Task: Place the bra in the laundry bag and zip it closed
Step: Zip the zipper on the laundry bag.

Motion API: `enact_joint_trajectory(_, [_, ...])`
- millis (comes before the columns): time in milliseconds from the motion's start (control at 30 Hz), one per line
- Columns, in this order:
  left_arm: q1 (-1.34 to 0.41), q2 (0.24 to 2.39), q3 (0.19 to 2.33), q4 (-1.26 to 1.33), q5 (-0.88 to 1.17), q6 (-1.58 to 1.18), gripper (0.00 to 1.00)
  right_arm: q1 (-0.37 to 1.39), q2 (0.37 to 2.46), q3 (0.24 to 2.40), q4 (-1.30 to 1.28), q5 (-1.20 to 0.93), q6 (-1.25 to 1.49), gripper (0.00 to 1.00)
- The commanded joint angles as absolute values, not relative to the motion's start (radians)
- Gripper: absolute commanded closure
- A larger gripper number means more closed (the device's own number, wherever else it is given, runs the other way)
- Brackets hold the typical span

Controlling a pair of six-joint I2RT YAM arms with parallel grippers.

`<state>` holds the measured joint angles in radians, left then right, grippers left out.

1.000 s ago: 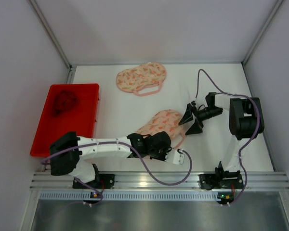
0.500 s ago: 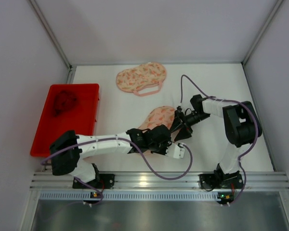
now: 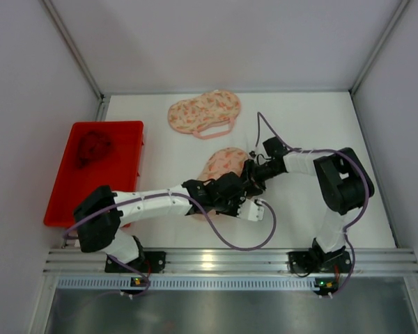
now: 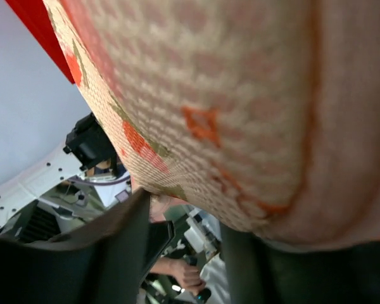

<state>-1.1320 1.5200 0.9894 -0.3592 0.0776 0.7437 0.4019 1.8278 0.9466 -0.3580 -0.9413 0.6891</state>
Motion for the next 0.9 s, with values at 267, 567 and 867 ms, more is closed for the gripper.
enact_joint_trajectory(267, [-1.092,1.526,1.035,-0.310,0.114,0.790,1.00,0.463,1.870,0.942,-0.034,-0.864,0.929,1.00])
enact_joint_trajectory(567, [-1.071,1.367,1.023,-0.342,0.045,0.611,0.61,0.423,1.813,0.868,0.037,-0.850,0.974,1.00])
enact_joint_trajectory(867, [-1.062,1.310,0.997,-0.440,-0.081,0.336,0.32,0.419,1.804,0.825,0.133,-0.859,1.077,1.00])
